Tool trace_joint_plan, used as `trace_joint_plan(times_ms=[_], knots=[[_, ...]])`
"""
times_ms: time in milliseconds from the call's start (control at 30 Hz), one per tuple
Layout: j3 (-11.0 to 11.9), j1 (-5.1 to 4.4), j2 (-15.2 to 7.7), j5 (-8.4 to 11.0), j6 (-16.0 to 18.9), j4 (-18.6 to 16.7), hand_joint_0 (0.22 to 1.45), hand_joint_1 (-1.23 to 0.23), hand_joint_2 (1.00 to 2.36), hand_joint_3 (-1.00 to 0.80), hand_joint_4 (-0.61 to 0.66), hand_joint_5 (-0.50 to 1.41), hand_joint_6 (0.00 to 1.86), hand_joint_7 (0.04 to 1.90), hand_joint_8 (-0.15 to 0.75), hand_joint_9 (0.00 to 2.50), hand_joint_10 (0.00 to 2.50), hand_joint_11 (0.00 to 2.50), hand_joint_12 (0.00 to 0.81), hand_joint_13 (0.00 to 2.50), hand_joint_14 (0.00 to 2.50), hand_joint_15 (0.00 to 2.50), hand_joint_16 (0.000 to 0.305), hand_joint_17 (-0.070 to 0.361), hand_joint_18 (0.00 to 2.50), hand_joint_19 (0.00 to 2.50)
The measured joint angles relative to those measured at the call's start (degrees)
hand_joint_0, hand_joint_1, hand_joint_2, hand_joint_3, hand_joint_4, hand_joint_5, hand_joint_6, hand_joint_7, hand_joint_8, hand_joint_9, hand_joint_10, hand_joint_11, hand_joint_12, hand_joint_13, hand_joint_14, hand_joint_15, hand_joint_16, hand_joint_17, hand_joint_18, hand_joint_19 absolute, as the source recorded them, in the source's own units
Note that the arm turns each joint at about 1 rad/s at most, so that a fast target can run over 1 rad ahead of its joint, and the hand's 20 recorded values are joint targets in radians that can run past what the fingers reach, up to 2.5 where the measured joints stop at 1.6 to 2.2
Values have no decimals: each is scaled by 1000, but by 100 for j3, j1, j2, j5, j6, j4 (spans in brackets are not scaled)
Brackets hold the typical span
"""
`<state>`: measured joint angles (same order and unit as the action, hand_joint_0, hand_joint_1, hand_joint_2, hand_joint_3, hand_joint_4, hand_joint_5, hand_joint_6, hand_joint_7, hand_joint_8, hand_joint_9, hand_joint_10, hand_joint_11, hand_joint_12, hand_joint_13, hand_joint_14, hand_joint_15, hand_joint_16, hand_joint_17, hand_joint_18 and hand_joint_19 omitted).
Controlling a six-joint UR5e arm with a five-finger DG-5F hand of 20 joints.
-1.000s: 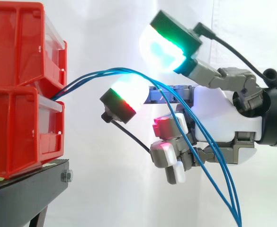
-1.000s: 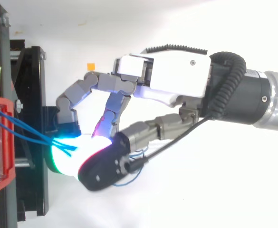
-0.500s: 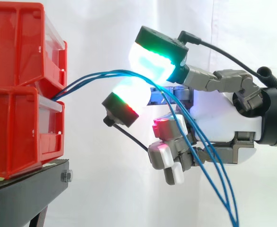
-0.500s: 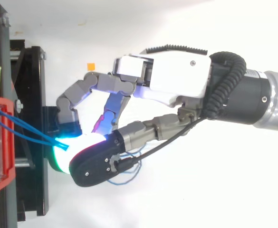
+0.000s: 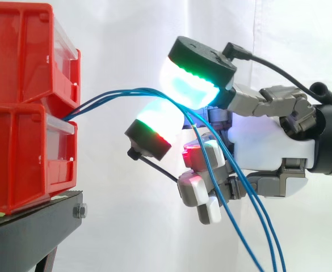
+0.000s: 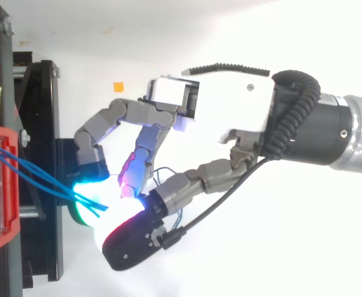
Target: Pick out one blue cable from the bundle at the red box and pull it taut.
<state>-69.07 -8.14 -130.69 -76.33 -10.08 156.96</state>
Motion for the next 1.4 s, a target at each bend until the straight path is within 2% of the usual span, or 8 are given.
trace_joint_plan(times_ms=[133, 233, 400, 467, 533, 667, 1000, 1400], knots=[[-1, -2, -1, 3, -38, 7, 679, -964, 1000, -500, -163, -68, 926, 1125, 259, 1330, 30, 810, 348, 1164, 27, 647, 46, 104, 1087, 601], [-1, -8, -1, 3, -61, 2, 593, -942, 1000, -500, -129, -56, 919, 1124, 257, 1363, 31, 813, 343, 1182, 26, 643, 46, 104, 1099, 623], [-1, -3, -1, 2, -79, 13, 473, -815, 1000, -500, -206, -25, 887, 1044, 245, 1421, 25, 704, 353, 1225, 25, 615, 52, 117, 1168, 583], [-1, 1, -2, 2, -80, 16, 511, -646, 1000, -500, -278, -20, 867, 1064, 231, 1418, 25, 611, 328, 1195, 22, 563, 48, 108, 1134, 591], [-1, 5, -1, 0, -81, 11, 552, -514, 1000, -500, -241, -31, 837, 978, 207, 1400, 22, 546, 321, 1168, 21, 543, 47, 105, 1093, 609], [-1, 11, -1, -1, -82, 12, 582, -448, 1000, -500, -158, -31, 791, 1028, 201, 1373, 22, 554, 325, 1149, 22, 553, 47, 106, 1046, 629], [-1, 10, 0, 1, -83, 0, 594, -462, 1000, -500, -39, -57, 817, 997, 238, 1308, 24, 629, 352, 1130, 22, 594, 50, 113, 1022, 670], [1, 10, 0, 3, -107, 14, 581, -672, 1015, -229, 9, -76, 859, 1003, 290, 1285, 27, 679, 389, 1134, 23, 594, 56, 125, 1064, 623]])
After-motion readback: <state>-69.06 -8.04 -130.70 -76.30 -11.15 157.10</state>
